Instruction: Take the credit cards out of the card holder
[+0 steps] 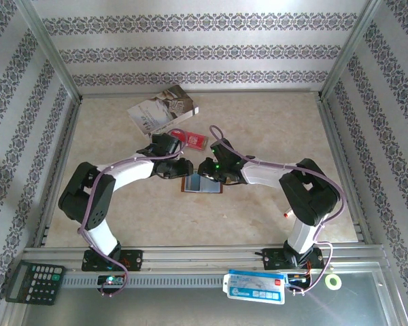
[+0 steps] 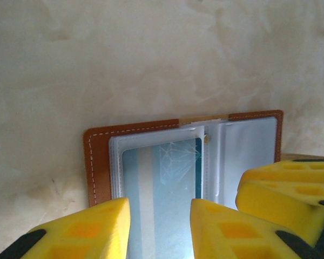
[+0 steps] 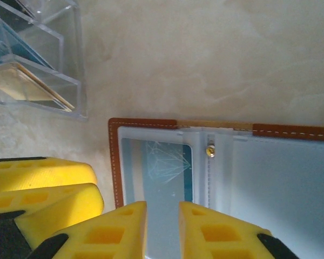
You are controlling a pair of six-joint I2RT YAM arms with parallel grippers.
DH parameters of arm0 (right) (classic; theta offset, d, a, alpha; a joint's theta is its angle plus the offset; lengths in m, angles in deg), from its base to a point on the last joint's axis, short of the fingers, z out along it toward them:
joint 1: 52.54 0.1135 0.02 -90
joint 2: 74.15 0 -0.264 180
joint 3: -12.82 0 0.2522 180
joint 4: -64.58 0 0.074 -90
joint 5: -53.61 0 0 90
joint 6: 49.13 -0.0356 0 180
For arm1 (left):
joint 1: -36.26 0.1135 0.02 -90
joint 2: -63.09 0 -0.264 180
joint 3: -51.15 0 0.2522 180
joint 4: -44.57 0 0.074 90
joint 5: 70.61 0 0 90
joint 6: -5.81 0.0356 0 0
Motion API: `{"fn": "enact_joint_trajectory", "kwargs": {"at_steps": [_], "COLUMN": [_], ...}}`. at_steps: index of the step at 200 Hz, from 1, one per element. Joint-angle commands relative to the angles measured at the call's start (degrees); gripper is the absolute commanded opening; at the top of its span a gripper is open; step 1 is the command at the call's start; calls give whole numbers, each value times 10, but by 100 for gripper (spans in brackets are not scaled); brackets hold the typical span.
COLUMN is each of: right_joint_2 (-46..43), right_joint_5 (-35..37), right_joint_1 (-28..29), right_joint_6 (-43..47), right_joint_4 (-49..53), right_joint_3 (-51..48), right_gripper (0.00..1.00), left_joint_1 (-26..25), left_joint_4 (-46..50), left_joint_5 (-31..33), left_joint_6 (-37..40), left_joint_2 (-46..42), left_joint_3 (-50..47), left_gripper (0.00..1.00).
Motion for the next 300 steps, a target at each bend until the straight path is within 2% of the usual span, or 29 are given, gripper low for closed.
{"fn": "enact_joint_trajectory", "kwargs": {"at_steps": [1, 38, 84, 155, 226, 300], "right_joint_2": [17, 31, 41, 52, 57, 64], "right_joint_5": [-11, -15, -17, -22, -38, -56], "right_joint_1": [-3, -3, -4, -5, -7, -9], "right_joint_6": [3, -1, -3, -6, -3, 4], "right_joint_4": [-14, -20, -19, -21, -29, -32], "right_joint_3": [-4, -5, -5, -5, -5, 0], "right_gripper": [20, 17, 14, 15, 18, 16], "left_joint_1": [-10, -12, -12, -12, -12, -12], "left_joint_4": [41, 43, 51, 68, 75, 73], "left_joint_5": [1, 3, -8, 24, 32, 29], "left_joint_6": [24, 25, 36, 40, 43, 45], "left_joint_2": [16, 32, 47, 55, 69, 72], "left_joint_3": [21, 28, 39, 34, 30, 28], "left_gripper": [31, 27, 27, 28, 27, 25]}}
